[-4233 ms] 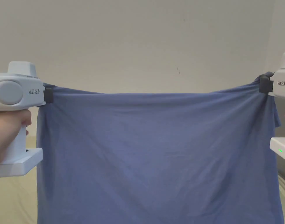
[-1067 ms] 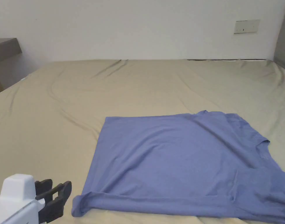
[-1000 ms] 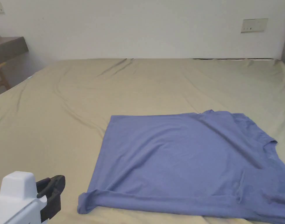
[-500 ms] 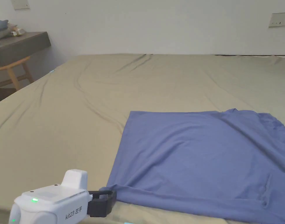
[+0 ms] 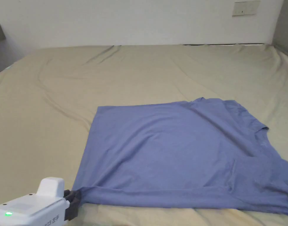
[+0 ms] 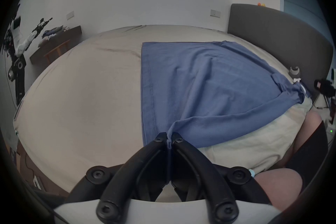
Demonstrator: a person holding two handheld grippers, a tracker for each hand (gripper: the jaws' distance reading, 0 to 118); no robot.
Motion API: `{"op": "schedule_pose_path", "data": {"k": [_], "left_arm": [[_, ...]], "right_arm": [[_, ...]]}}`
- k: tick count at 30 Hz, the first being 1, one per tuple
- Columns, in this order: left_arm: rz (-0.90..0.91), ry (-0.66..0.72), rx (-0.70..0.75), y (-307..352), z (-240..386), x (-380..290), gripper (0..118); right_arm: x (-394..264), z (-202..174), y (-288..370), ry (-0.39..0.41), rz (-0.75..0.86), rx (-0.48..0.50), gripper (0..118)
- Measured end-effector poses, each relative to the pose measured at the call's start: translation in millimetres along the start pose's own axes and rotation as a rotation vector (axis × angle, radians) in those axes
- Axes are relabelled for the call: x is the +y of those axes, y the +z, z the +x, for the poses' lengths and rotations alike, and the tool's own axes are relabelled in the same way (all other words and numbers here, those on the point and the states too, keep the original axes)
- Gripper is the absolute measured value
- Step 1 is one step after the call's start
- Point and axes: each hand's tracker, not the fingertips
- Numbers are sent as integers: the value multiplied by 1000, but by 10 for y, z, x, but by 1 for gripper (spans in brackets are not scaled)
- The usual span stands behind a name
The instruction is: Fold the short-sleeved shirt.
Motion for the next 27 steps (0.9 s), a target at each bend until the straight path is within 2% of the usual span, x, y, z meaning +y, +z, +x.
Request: {"op": "schedule_pose_path", "data": {"k": [4, 5, 6, 8, 9, 10, 11, 12, 14, 15, 16, 17, 19, 20, 21, 22, 23, 27], "left_arm": [[43, 117, -22, 151, -114, 46, 1], [45, 119, -21, 191, -105, 64, 1], [46, 111, -18, 205, -99, 61, 1], [45, 86, -13, 218, -61, 65, 1], [42, 75, -10, 226, -34, 74, 1], [39, 76, -10, 229, -14, 72, 1], [32, 77, -12, 231, 2, 73, 1], [35, 78, -13, 237, 16, 69, 1], [30, 73, -11, 245, 54, 98, 1], [29, 72, -9, 254, 71, 99, 1], [26, 70, -7, 260, 71, 106, 1], [24, 67, -6, 265, 58, 113, 1], [24, 67, -7, 306, 60, 123, 1], [23, 69, -7, 325, 64, 124, 1], [25, 69, -6, 324, 21, 125, 1], [26, 70, -9, 344, 18, 130, 1], [27, 72, -12, 361, 22, 137, 1], [33, 87, -24, 417, -15, 257, 1]], "right_arm": [[-61, 267, -81, -4, -62, -86, 0], [-93, 350, -126, 0, -83, -109, 12], [-129, 457, -188, -11, -98, -112, 42], [-203, 597, -343, -32, -173, -135, 117], [-237, 639, -421, -38, -197, -148, 117], [-274, 780, -489, -11, -147, -153, 111], [-272, 836, -571, -30, -165, -118, 104], [-272, 858, -626, -45, -173, -119, 102], [-278, 830, -816, -125, -188, -106, 98], [-288, 838, -898, -129, -218, -49, 84], [-301, 830, -946, -107, -236, -37, 50], [-287, 781, -958, -55, -235, -69, 2], [-286, 690, -951, 11, -191, -124, 1], [-303, 701, -939, -55, -221, -68, 1], [-297, 699, -890, -71, -205, -34, 1], [-268, 667, -826, -29, -193, -76, 1], [-253, 657, -796, -22, -198, -79, 1], [-73, 704, -672, -42, -184, -75, 1]]}}
